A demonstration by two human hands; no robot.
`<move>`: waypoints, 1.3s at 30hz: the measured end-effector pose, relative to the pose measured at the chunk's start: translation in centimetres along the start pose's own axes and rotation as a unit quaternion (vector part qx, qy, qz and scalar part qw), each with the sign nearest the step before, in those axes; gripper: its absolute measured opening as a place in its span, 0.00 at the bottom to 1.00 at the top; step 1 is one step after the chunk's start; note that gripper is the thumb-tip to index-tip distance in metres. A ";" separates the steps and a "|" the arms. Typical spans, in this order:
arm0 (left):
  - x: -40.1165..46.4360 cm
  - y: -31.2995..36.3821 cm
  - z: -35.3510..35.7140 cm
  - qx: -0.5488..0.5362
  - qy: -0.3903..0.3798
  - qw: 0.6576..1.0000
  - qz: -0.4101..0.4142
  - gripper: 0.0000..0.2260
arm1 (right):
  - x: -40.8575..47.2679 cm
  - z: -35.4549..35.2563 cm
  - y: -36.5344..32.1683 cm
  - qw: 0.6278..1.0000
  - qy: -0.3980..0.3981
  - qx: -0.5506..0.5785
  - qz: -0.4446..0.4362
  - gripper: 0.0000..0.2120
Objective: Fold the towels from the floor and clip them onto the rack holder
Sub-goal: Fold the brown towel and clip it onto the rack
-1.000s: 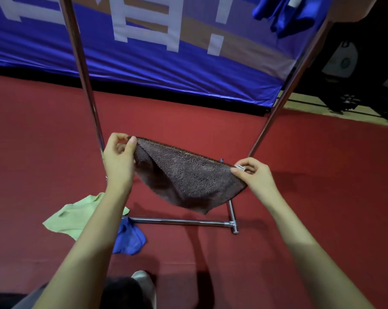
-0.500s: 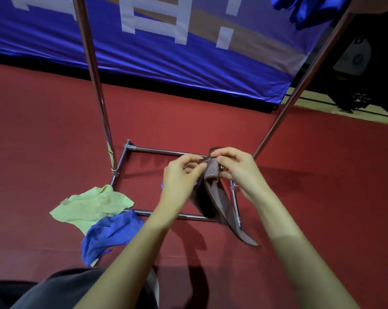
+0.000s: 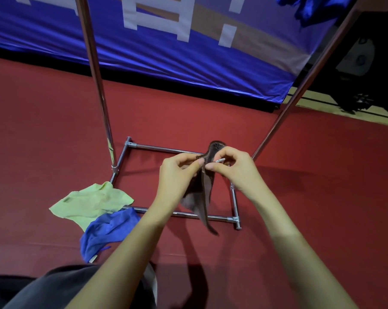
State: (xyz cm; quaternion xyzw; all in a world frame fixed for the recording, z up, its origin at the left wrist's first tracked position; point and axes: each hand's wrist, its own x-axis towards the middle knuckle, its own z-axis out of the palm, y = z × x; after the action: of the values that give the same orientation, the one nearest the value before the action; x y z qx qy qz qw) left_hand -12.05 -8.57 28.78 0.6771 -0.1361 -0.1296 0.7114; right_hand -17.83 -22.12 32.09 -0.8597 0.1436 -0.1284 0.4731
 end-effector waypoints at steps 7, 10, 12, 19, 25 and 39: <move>-0.1 -0.1 0.1 0.006 -0.037 0.999 0.004 0.04 | -0.3 0.6 0.0 0.995 0.088 -0.031 -0.018 0.11; -0.1 0.0 0.3 -0.003 -0.051 0.999 -0.008 0.06 | -0.3 0.6 -0.1 0.995 0.098 -0.006 -0.021 0.10; -0.2 0.0 0.4 -0.013 -0.059 0.998 -0.010 0.08 | -0.3 0.8 0.0 0.996 0.093 0.011 -0.015 0.11; -0.5 0.1 1.0 -0.040 -0.110 0.993 -0.008 0.10 | 0.0 1.1 0.6 0.992 0.115 0.047 -0.006 0.11; -0.1 -0.3 0.8 0.021 -0.034 0.998 0.042 0.08 | -0.2 1.2 0.3 0.994 0.058 0.097 0.003 0.10; 1.7 -0.6 -1.9 0.050 0.091 0.990 0.092 0.07 | 0.3 -3.2 3.6 0.972 -0.023 -0.236 0.001 0.09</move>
State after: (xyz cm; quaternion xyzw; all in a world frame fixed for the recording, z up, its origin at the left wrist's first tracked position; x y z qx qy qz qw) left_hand -9.72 -7.44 28.14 0.7053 -0.1385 0.0058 0.6952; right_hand -19.18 -26.53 30.66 -0.9496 0.1597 -0.0703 0.2604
